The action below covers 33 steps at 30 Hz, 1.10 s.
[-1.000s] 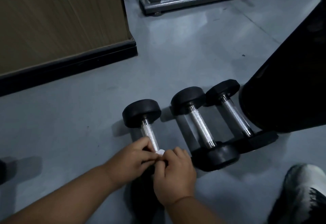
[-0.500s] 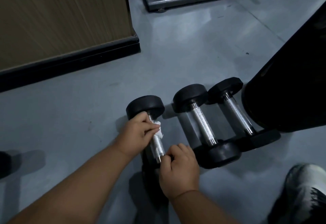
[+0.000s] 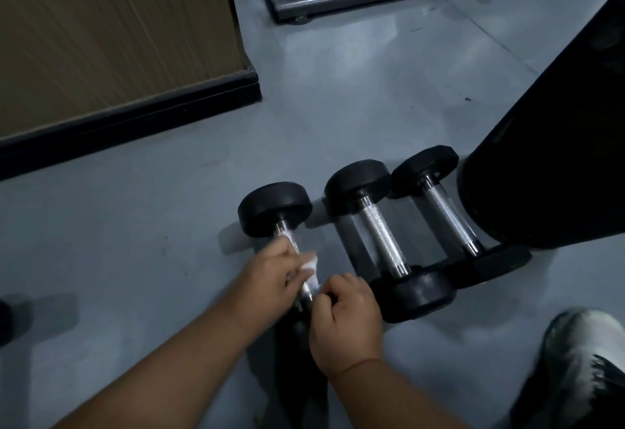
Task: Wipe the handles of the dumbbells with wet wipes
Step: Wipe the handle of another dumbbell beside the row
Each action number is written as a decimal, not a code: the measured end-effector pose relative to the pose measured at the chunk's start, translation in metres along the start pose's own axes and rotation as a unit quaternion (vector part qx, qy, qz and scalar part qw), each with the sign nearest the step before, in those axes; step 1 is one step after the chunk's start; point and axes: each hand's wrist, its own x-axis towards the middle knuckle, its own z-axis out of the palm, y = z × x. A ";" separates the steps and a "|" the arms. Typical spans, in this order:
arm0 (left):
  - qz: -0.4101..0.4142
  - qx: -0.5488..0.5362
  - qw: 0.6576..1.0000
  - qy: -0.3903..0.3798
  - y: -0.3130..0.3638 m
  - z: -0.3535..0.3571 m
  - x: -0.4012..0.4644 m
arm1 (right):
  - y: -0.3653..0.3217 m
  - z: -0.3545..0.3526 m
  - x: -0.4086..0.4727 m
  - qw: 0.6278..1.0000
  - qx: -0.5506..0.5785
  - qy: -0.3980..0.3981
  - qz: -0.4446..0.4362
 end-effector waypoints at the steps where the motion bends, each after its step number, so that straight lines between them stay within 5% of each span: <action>1: 0.024 -0.004 0.999 -0.039 0.001 0.000 -0.009 | 0.002 0.000 0.001 1.000 0.003 0.001 -0.002; 4: 0.038 0.007 0.995 -0.089 -0.010 -0.013 -0.006 | 0.002 0.000 0.002 1.000 0.006 0.005 -0.009; 9: -0.081 0.007 0.994 0.069 -0.015 -0.010 0.008 | 0.003 0.000 0.000 1.000 0.008 -0.003 0.010; 14: 0.018 0.004 0.998 -0.057 -0.004 -0.005 -0.005 | 0.005 -0.001 0.003 1.000 0.021 -0.004 0.003; 19: -0.099 0.025 0.988 0.115 -0.010 -0.001 0.016 | 0.006 -0.002 0.003 0.999 0.027 -0.014 0.018; 26: 0.099 0.035 0.989 -0.103 -0.018 -0.009 -0.003 | 0.011 -0.007 0.008 0.998 0.057 -0.016 0.036; 31: -0.070 0.043 0.993 0.079 -0.021 -0.008 0.012 | 0.015 -0.007 0.008 0.997 0.063 -0.017 0.041; 33: -0.053 0.020 0.997 0.051 -0.005 0.008 0.002 | 0.015 -0.007 0.009 0.997 0.069 -0.018 0.043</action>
